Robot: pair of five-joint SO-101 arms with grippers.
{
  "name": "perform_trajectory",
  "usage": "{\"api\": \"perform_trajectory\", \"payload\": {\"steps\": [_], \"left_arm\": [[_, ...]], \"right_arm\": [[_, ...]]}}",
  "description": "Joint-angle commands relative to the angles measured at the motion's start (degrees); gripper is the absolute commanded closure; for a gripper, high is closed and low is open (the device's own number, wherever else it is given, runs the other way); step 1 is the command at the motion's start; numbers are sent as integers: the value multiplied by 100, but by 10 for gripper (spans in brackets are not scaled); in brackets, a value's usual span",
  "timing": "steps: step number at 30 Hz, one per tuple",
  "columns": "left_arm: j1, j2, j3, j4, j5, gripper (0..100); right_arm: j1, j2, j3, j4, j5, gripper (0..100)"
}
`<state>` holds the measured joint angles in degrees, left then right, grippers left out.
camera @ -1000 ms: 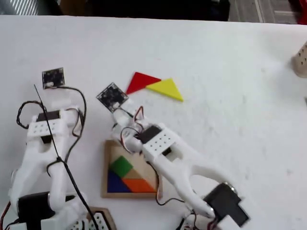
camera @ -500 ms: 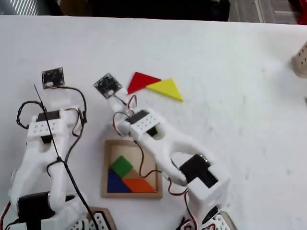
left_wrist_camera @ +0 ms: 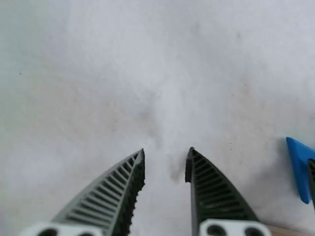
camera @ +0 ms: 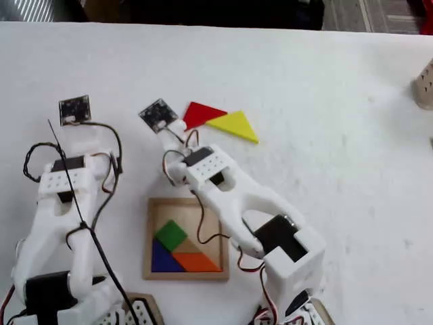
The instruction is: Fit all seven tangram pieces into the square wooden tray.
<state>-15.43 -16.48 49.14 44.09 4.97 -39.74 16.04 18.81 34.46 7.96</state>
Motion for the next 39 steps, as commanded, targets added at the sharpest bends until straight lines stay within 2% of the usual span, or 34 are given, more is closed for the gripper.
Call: {"api": "perform_trajectory", "payload": {"steps": [1, 22, 32, 36, 39], "left_arm": [[-40, 4, -185, -105, 53, 846], [-40, 4, -185, -105, 35, 846], [-40, 4, -185, -105, 35, 846], [-40, 4, -185, -105, 35, 846], [-40, 4, -185, -105, 35, 846]], "right_arm": [[-66, -40, -316, 242, -26, 786], [-295, 119, -492, 286, 9, 784], [-215, 1165, -2171, 2053, 18, 786], [-215, 1464, -2602, 2413, 18, 791], [-215, 1543, -2690, 2448, 18, 879]]}}
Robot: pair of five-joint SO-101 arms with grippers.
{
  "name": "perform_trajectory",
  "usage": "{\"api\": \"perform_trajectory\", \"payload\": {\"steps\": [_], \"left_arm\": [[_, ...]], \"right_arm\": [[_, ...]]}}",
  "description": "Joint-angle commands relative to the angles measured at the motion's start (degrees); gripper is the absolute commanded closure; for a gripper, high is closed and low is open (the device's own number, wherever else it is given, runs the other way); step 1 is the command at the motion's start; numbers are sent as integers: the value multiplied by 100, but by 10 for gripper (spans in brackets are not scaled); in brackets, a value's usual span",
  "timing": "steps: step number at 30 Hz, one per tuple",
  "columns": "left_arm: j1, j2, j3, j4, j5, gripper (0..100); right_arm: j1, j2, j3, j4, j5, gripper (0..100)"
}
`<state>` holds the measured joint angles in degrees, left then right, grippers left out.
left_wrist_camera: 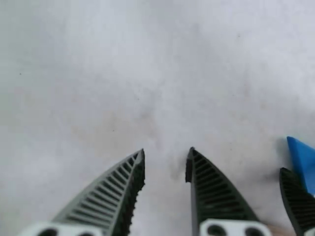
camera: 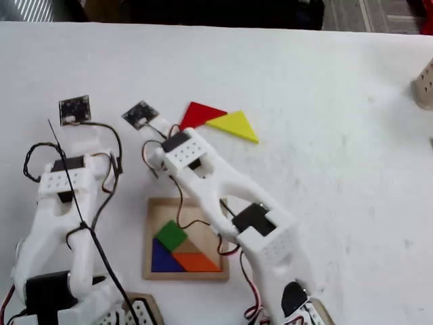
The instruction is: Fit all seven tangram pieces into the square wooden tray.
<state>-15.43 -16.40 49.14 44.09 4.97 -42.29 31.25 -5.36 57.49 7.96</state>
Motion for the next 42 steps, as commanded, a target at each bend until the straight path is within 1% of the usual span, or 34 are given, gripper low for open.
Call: {"api": "perform_trajectory", "payload": {"steps": [1, 2, 3, 5, 7, 10, 16, 17, 20, 22, 24, 27, 29, 31, 35, 42], "left_arm": [[-40, -4, -185, -105, 35, 846], [-40, -4, -185, -105, 35, 846], [-40, -4, -185, -105, 35, 846], [-40, -4, -185, -105, 35, 846], [-40, -4, -185, -105, 35, 846], [-40, -4, -185, -105, 35, 846], [-40, -4, -202, -105, 35, 846], [-40, -4, -202, -105, 35, 846], [-40, -4, -202, -105, 35, 846], [-40, -4, -202, -105, 35, 846], [-40, -4, -202, -105, 35, 846], [-40, -4, -202, -105, 35, 846], [-40, -4, -202, -114, 35, 846], [-40, -4, -211, -114, 26, 846], [-40, -4, -220, -114, 26, 846], [-22, -4, -220, -123, 26, 846]], "right_arm": [[40, 22, -273, 136, 18, 927], [48, 22, -273, 136, 18, 978], [57, 22, -273, 136, 0, 989], [101, 13, -246, 145, -18, 964], [145, 4, -246, 154, -18, 985], [215, -145, -273, 382, 0, 981], [251, -1191, 18, 1095, -79, 981], [207, -1393, 202, 1165, -246, 981], [-40, -2044, 932, 1165, -1099, 981], [-259, -2440, 1345, 1147, -1864, 981], [-435, -2703, 1653, 998, -2796, 981], [-374, -2756, 2048, 488, -4088, 981], [-356, -2633, 2207, 224, -4633, 981], [-488, -2413, 2215, 84, -4914, 981], [-919, -2026, 2057, -13, -4941, 980], [-1051, -1895, 1969, -48, -4932, 976]]}}
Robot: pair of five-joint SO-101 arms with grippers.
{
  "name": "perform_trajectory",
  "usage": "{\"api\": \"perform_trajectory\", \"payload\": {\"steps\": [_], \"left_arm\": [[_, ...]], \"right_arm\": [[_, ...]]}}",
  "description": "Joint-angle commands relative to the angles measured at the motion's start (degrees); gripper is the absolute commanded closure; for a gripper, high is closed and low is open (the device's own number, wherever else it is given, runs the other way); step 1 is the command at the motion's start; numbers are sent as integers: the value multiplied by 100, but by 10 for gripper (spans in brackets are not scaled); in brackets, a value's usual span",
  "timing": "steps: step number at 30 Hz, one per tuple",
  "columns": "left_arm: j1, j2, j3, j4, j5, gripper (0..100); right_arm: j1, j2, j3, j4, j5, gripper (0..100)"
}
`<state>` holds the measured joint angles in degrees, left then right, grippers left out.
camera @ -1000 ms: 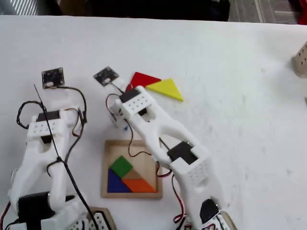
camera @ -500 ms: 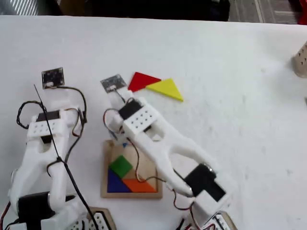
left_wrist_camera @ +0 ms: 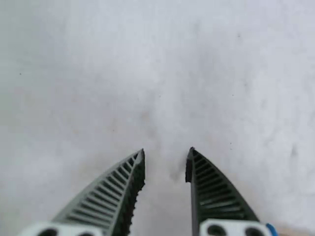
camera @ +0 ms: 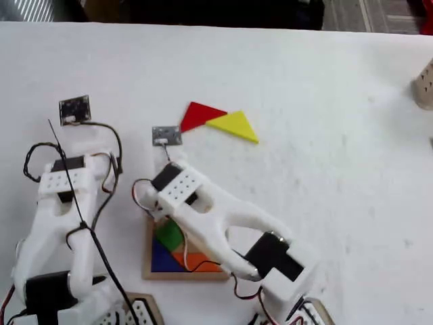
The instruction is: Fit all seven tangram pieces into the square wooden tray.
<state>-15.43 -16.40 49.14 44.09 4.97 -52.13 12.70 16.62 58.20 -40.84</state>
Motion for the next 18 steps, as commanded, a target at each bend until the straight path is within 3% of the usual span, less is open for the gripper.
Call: {"api": "perform_trajectory", "payload": {"steps": [1, 9, 13, 18], "left_arm": [[-22, -4, -220, -123, 26, 846], [-40, -4, -220, -123, 26, 846], [-40, -4, -220, -123, 26, 846], [-40, -13, -220, -114, 62, 846]], "right_arm": [[-110, -40, -237, -127, -44, 955], [-734, -84, -255, -84, 818, 632], [-664, -277, -519, 453, 1029, 622], [189, -1165, -1064, 1736, 1292, 622]]}}
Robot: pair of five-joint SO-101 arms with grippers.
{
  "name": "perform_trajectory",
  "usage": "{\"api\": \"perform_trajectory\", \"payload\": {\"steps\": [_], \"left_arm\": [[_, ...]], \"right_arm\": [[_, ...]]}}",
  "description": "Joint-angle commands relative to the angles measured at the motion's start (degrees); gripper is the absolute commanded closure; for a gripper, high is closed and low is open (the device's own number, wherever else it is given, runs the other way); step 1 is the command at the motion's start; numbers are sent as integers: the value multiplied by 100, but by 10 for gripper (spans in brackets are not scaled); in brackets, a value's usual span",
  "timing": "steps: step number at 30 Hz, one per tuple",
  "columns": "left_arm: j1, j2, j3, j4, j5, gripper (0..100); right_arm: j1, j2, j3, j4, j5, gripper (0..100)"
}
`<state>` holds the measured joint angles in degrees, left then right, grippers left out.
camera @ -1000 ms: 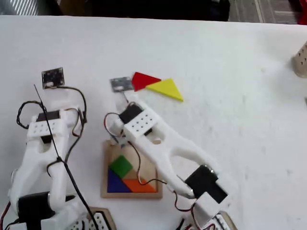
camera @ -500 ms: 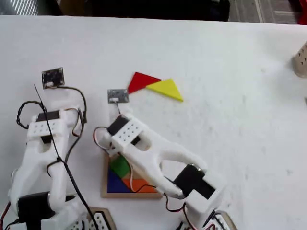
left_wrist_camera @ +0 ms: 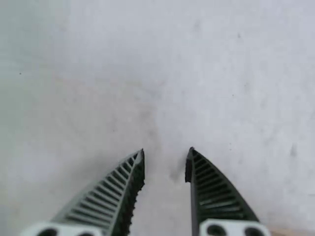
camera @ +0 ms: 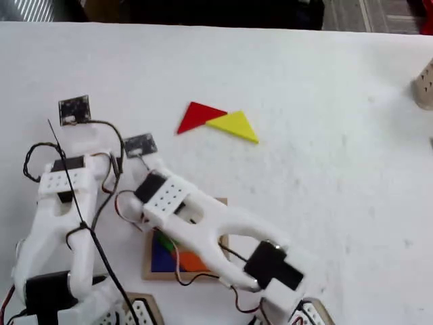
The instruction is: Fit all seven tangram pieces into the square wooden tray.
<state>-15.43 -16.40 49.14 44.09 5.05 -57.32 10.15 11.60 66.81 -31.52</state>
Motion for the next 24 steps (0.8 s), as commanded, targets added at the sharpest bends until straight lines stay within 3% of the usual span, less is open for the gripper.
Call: {"api": "perform_trajectory", "payload": {"steps": [1, 6, 10, 14, 17, 21, 24], "left_arm": [[-31, -22, -220, -114, 53, 846], [295, -31, -220, -114, 62, 846], [1182, -48, -185, -70, 62, 846], [1596, -84, -281, 35, 62, 846], [1851, -321, -624, 554, 62, 864], [2818, -796, -607, 791, 18, 986], [3626, -1033, -114, 747, 9, 967]], "right_arm": [[980, -1121, -598, 1015, 580, 622], [2308, -1947, -229, 1543, 1591, 636], [2800, -2387, 404, 1622, 2365, 772], [3345, -2624, 1222, 1068, 2989, 835], [3811, -2730, 1855, 576, 3455, 884], [4338, -2993, 2497, 215, 4053, 987], [4549, -3292, 2848, 180, 4149, 982]]}}
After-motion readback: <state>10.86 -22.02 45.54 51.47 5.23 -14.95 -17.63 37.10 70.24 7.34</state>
